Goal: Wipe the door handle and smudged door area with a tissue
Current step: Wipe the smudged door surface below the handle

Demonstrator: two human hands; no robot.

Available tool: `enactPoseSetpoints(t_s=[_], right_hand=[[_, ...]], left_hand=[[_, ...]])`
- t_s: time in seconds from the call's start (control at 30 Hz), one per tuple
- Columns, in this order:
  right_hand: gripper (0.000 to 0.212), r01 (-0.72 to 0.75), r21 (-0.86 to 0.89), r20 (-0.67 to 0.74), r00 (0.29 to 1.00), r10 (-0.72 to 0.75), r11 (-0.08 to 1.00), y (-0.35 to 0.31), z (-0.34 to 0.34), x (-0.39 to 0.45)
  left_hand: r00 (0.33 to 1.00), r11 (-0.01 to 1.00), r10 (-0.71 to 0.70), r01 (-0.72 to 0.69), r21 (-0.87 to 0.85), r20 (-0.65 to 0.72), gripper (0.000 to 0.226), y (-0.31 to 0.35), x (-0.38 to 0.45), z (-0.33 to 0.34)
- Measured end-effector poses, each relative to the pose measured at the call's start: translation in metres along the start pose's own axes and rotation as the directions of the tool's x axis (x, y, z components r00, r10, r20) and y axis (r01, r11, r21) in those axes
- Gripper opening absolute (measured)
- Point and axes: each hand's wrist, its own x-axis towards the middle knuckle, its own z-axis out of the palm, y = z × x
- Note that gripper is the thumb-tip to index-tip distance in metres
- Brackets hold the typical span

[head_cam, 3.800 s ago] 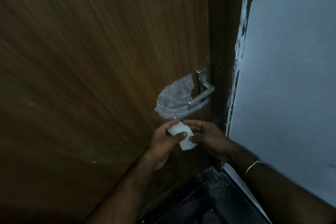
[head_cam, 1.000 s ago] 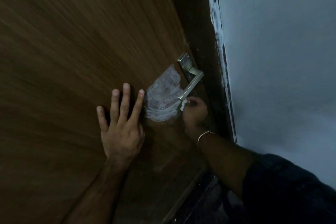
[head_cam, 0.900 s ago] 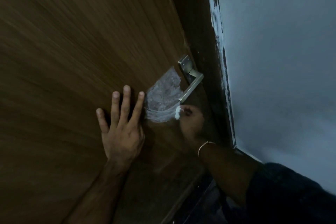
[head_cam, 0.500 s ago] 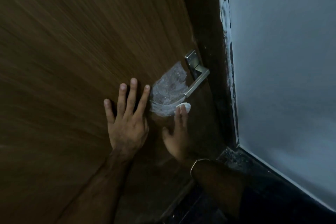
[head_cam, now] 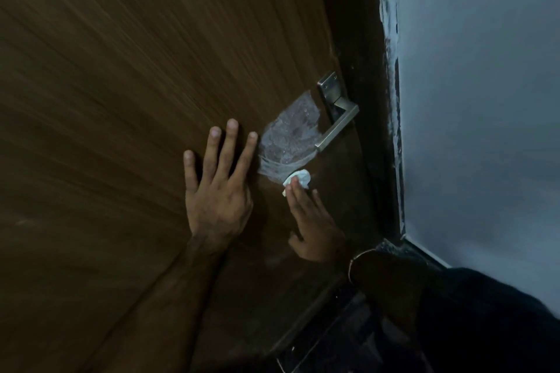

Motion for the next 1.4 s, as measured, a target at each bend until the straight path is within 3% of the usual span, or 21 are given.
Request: enactPoseSetpoints(t_s=[0.2,0.4,0.53,0.63,0.97,1.1,1.27,1.4], right_hand=[[0.103,0.164,-0.068,0.039,0.986,-0.162,0.984,-0.001,0.000,0.003],[0.103,0.143,-0.104,-0.009,0.989,-0.144,0.984,-0.007,-0.013,0.010],[0.105,0.120,-0.130,0.033,0.993,-0.117,0.984,0.002,-0.015,0.007],[0.104,0.079,-0.107,-0.032,0.996,-0.082,0.991,-0.012,-0.022,0.012],[0.104,0.174,-0.052,-0.100,0.979,-0.178,0.983,-0.037,-0.035,0.024],[0.103,0.162,-0.102,-0.046,0.985,-0.167,0.982,-0.027,-0.030,0.017],[0.103,0.139,-0.030,-0.168,0.976,-0.142,0.990,-0.046,-0.042,0.026],[0.104,0.119,-0.062,-0.056,0.991,-0.122,0.991,-0.034,-0.025,0.013]], left_hand=[[1.000,1.000,-0.001,0.002,0.018,-0.031,0.082,-0.001,-0.002,0.001],[0.998,1.000,-0.010,0.011,0.011,-0.067,0.078,-0.002,-0.003,0.005],[0.996,1.000,-0.011,0.013,0.020,-0.089,0.078,-0.002,-0.005,0.006],[0.995,0.999,-0.017,0.020,0.027,-0.096,0.076,-0.003,-0.005,0.007],[0.996,1.000,-0.020,0.020,0.005,-0.082,0.069,-0.003,-0.005,0.011],[0.996,1.000,-0.022,0.023,0.002,-0.081,0.071,-0.004,-0.007,0.012],[0.992,0.999,-0.030,0.033,0.021,-0.120,0.068,-0.003,-0.006,0.014],[0.987,0.999,-0.025,0.029,0.024,-0.156,0.065,-0.005,-0.008,0.016]])
